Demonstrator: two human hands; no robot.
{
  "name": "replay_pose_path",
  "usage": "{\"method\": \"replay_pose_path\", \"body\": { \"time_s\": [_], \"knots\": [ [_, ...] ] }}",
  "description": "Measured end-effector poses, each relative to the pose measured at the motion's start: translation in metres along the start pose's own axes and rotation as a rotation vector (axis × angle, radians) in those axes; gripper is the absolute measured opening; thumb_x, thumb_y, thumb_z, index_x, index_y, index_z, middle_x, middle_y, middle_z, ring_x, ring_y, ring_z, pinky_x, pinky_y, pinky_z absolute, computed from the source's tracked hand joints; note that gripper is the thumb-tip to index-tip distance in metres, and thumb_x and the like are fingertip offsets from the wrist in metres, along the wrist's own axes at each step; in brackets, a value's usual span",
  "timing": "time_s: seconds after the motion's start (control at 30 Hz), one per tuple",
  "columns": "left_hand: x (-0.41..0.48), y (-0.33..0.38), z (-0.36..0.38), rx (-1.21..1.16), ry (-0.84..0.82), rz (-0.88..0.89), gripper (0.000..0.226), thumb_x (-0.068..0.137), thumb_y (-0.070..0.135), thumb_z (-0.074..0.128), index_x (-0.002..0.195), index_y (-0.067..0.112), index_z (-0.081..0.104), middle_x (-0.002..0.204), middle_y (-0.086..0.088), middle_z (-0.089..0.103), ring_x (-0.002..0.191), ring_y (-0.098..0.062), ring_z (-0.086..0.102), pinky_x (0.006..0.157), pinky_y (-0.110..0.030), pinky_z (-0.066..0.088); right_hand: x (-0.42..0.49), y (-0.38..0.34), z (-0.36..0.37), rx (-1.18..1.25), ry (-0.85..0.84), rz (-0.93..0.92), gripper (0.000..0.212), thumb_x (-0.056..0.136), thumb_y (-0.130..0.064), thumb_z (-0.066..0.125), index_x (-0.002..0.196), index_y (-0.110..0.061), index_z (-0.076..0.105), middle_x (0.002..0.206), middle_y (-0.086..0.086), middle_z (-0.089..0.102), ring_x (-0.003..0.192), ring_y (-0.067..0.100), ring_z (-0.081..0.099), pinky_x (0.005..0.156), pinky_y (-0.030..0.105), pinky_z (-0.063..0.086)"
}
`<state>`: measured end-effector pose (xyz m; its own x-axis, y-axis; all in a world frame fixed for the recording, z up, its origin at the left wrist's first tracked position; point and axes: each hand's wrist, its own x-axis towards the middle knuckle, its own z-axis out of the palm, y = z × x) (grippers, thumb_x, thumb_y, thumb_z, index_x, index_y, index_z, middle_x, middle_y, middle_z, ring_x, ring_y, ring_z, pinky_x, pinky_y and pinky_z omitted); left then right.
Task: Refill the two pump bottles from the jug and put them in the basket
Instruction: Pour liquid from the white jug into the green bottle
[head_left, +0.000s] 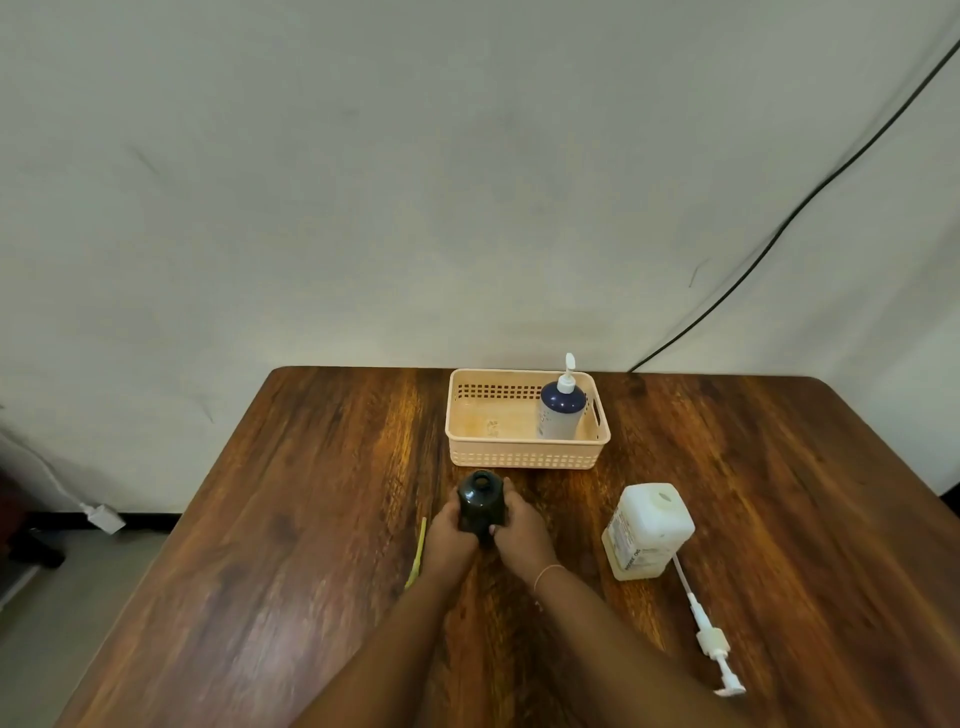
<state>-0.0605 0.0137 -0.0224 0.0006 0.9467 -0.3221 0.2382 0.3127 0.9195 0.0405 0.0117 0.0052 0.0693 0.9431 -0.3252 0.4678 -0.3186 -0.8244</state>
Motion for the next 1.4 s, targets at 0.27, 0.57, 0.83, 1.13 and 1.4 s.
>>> {"method": "replay_pose_path", "body": {
  "time_s": [0.27, 0.57, 0.83, 1.13, 1.4],
  "knots": [
    [-0.019, 0.002, 0.042, -0.025, -0.048, -0.028, 0.045, 0.086, 0.003, 0.058, 0.128, 0.017, 0.052, 0.120, 0.000, 0.062, 0.115, -0.016, 0.056, 0.100, -0.034, 0.048, -0.016, 0.031, -0.029, 0.015, 0.059, 0.065, 0.065, 0.089, 0.000, 0.046, 0.145, -0.020, 0.019, 0.147, 0.004, 0.037, 0.137, 0.024, 0.032, 0.112, 0.039, 0.026],
    [-0.028, -0.009, 0.051, -0.005, -0.095, -0.045, 0.051, 0.089, 0.002, 0.051, 0.135, 0.023, 0.046, 0.126, 0.001, 0.060, 0.113, -0.012, 0.056, 0.099, -0.032, 0.048, -0.028, 0.050, -0.031, 0.029, 0.061, 0.064, 0.064, 0.090, -0.003, 0.049, 0.145, -0.020, 0.021, 0.147, 0.004, 0.038, 0.137, 0.024, 0.031, 0.114, 0.041, 0.027],
    [-0.027, -0.008, 0.051, 0.037, -0.085, -0.053, 0.054, 0.089, 0.004, 0.052, 0.138, 0.024, 0.042, 0.131, -0.003, 0.058, 0.115, -0.014, 0.055, 0.093, -0.027, 0.049, -0.026, 0.057, -0.034, -0.017, 0.044, 0.015, 0.069, 0.089, -0.001, 0.048, 0.146, -0.021, 0.014, 0.149, 0.004, 0.033, 0.138, 0.024, 0.029, 0.113, 0.038, 0.025],
    [-0.018, 0.019, 0.040, 0.182, -0.017, -0.021, 0.070, 0.086, 0.006, 0.062, 0.146, 0.016, 0.029, 0.153, -0.003, 0.032, 0.142, -0.021, 0.028, 0.115, -0.039, 0.032, -0.022, 0.085, -0.081, -0.114, 1.008, -0.031, 0.096, 0.062, -0.025, 0.082, 0.138, -0.006, 0.027, 0.144, 0.021, 0.031, 0.131, 0.036, 0.029, 0.104, 0.052, 0.033],
    [-0.012, 0.023, 0.046, 0.270, -0.033, -0.037, 0.055, 0.089, 0.013, 0.060, 0.139, 0.021, 0.041, 0.145, -0.002, 0.044, 0.134, -0.020, 0.040, 0.111, -0.037, 0.037, -0.013, 0.109, -0.094, 0.166, 0.738, 0.081, 0.078, 0.068, -0.018, 0.080, 0.130, -0.005, 0.035, 0.134, 0.018, 0.048, 0.123, 0.037, 0.047, 0.097, 0.052, 0.046]
  ]
}}
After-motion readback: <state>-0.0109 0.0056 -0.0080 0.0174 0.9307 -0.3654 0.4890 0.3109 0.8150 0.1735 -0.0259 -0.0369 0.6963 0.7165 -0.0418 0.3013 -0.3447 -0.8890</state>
